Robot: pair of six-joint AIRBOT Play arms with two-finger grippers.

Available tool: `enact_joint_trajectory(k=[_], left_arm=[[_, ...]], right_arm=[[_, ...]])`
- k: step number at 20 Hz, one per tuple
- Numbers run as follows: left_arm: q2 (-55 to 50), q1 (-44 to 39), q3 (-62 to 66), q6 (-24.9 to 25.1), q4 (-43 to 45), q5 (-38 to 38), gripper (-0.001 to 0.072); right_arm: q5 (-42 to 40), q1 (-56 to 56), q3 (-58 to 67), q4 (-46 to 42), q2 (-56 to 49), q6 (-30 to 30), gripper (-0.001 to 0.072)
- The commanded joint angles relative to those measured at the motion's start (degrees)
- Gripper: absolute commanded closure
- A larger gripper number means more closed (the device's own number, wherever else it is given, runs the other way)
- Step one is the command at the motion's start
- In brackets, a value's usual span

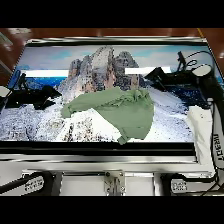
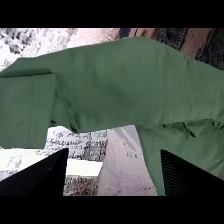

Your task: Fold the shirts.

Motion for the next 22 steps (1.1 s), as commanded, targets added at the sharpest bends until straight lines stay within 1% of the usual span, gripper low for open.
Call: enact_joint_trajectory(k=[1,2,3,5,6,11,13,17,20,22], left_arm=[[-1.03,0.79,3.21,3.1,-1.38,-11.28,0.0049],[-1.14,-0.44,2.93,3.13,-1.31,-13.29,0.0049],[-1.22,-2.16,2.29,3.1,-1.33,-13.66,0.0049],[-1.88,-7.37,0.46,2.99,-1.33,-11.02,0.0049],[-2.6,-10.67,-0.46,2.8,-1.36,-8.61,0.0049],[-10.32,-25.73,-1.18,-2.58,-1.51,3.04,0.0049],[-14.12,-29.46,-1.18,-3.21,-3.52,6.71,0.0058],[-19.93,-31.89,-1.18,-3.13,-9.94,10.49,0.0059],[-21.86,-31.91,-1.18,-0.24,-14.93,12.09,0.0068],[-22.51,-31.91,-1.18,0.13,-17.35,13.22,0.0068]], right_arm=[[16.63,-8.7,0.33,-10.16,3.1,-2.12,0.0036],[21.18,-10.4,0.28,-13.99,3.28,-1.9,0.0035],[25.68,-11.63,-0.02,-17.59,3.26,-1.81,0.0035],[29.44,-12.26,-2.23,-20.9,3.26,-1.9,0.0035],[29.86,-12.24,-3.96,-20.72,3.26,-1.92,0.0036],[26.05,-9.51,-11.52,-19.61,3.26,-3.8,0.0036],[24.41,-9.29,-12.46,-19.06,3.26,-4.07,0.0036],[23.56,-9.29,-12.46,-19.15,3.26,-4.57,0.0036],[22.95,-9.29,-12.46,-18.93,3.26,-4.63,0.0037],[22.67,-9.29,-12.46,-18.84,3.26,-4.59,0.0036]])
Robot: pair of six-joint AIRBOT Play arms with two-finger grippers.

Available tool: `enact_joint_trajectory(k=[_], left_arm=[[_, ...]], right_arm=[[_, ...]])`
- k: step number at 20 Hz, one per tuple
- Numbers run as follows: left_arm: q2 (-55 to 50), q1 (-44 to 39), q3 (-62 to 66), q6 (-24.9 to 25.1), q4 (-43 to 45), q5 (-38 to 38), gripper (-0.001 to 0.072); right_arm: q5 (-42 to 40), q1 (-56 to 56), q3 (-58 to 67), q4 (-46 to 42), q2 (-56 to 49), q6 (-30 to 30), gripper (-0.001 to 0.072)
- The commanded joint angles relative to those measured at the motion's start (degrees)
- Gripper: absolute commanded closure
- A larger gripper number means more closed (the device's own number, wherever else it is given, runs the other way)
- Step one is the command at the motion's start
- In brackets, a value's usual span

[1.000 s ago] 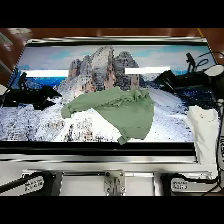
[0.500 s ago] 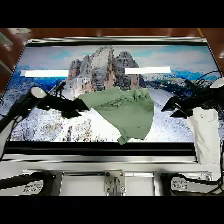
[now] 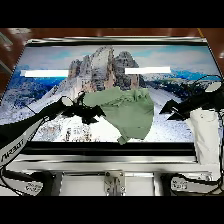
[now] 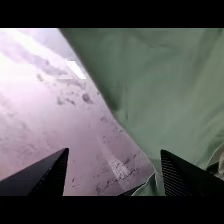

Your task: Fold the shirts.

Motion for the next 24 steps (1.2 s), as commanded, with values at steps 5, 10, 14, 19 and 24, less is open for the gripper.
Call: enact_joint_trajectory(k=[5,10,14,19,24], left_arm=[[-1.99,-0.98,-0.04,2.47,-5.66,4.63,0.0225],[-4.61,-2.82,1.4,2.45,-6.95,5.79,0.0224],[-6.19,-3.43,3.41,2.69,-5.44,4.85,0.0508],[-5.38,-2.14,3.41,2.69,-3.74,3.98,0.0663],[-2.78,-1.92,3.41,5.92,-3.69,2.75,0.0663]], right_arm=[[-0.9,0.07,-0.13,2.01,0.04,0.31,0.0036],[-1.14,0.09,-1.46,3.15,0.04,1.18,0.0036],[-1.31,0.07,-5.86,3.3,0.04,1.09,0.0036],[-7.21,0.09,-12.48,3.3,0.04,1.86,0.0035],[-14.91,4.04,-19.65,4.13,0.02,2.75,0.0036]])
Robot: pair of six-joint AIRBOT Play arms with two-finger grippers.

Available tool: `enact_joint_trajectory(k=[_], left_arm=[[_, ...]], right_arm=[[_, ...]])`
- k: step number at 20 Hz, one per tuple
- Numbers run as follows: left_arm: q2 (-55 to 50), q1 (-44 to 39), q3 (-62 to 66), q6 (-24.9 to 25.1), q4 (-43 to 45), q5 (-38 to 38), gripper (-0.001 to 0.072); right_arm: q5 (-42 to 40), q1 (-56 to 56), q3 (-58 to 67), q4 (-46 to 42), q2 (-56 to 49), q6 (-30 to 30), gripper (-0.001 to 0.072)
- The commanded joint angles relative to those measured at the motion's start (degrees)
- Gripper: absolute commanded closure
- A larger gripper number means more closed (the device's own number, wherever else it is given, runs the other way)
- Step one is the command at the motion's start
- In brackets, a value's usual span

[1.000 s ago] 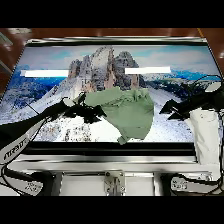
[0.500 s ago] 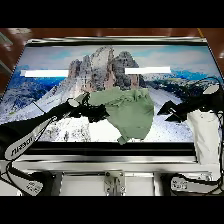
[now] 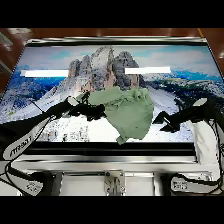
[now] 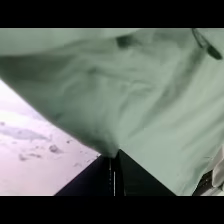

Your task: Fold the shirts.

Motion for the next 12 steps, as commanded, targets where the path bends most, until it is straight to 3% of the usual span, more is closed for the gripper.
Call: enact_joint_trajectory(k=[1,3,4,5,6,7,8,9,12], left_arm=[[1.68,0.15,0.07,1.68,0.09,-0.66,0.0663],[2.51,0.17,0.07,1.68,0.07,-0.7,0.0663],[2.93,0.2,0.07,1.66,0.04,-0.7,0.0664],[3.39,0.22,0.09,1.66,0.04,-0.66,0.0663],[4.0,0.39,0.09,1.68,0.04,-0.63,0.0664],[4.57,0.63,0.09,1.7,0.04,-0.59,0.0664],[5.22,1.09,0.13,1.75,0.07,-0.61,0.0664],[5.9,1.57,0.2,2.89,0.07,-0.61,0.0664],[8.41,2.99,0.2,4.76,0.17,-0.68,0.0664]], right_arm=[[-7.56,4.83,-4.63,0.61,0.0,0.42,0.0036],[-13.4,9.46,-4.79,0.28,-0.04,2.38,0.0042],[-16.28,11.37,-4.79,0.57,-0.04,4.55,0.008],[-18.82,13.18,-4.79,1.16,-0.04,6.75,0.018],[-20.57,14.51,-4.79,2.12,-0.04,7.61,0.0233],[-21.7,15.61,-4.76,3.34,-0.04,7.65,0.0361],[-22.03,16.13,-4.66,4.13,-0.02,7.65,0.0563],[-22.12,16.39,-4.66,5.42,-0.02,7.54,0.066],[-22.23,16.35,-4.61,8.48,1.46,2.69,0.0661]])
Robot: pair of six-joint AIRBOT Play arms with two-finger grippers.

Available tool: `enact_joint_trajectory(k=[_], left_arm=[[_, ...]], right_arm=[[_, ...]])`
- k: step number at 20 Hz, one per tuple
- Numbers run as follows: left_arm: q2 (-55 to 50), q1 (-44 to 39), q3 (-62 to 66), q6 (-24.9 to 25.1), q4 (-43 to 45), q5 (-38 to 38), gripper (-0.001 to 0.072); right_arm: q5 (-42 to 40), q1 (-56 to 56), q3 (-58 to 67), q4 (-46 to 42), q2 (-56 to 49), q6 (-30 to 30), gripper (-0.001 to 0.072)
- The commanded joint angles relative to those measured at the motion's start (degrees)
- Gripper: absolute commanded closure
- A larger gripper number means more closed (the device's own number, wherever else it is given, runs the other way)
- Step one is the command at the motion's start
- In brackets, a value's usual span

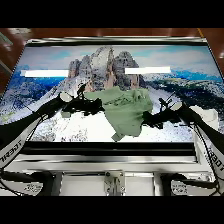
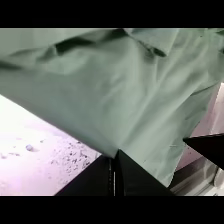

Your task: Fold the shirts.

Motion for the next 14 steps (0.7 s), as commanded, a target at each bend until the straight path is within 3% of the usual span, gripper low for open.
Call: enact_joint_trajectory(k=[1,4,6,11,14], left_arm=[[3.34,1.51,0.07,2.89,0.17,-0.04,0.0664],[10.21,1.92,1.81,18.88,0.42,-1.64,0.0665],[16.11,2.1,6.19,23.78,0.42,-4.61,0.0665],[31.19,4.61,29.62,23.47,0.42,-6.43,0.0664],[35.78,6.67,45.03,14.47,0.44,-6.51,0.0664]], right_arm=[[-2.12,0.94,-0.02,3.96,2.86,-4.61,0.0661],[-1.92,0.96,3.13,4.68,12.09,-14.05,0.0662],[-1.88,0.96,8.52,4.87,20.26,-19.04,0.0663],[-10.8,1.01,31.98,4.83,39.1,-16.15,0.0663],[-11.63,1.03,46.07,4.13,43.3,-11.65,0.0663]])
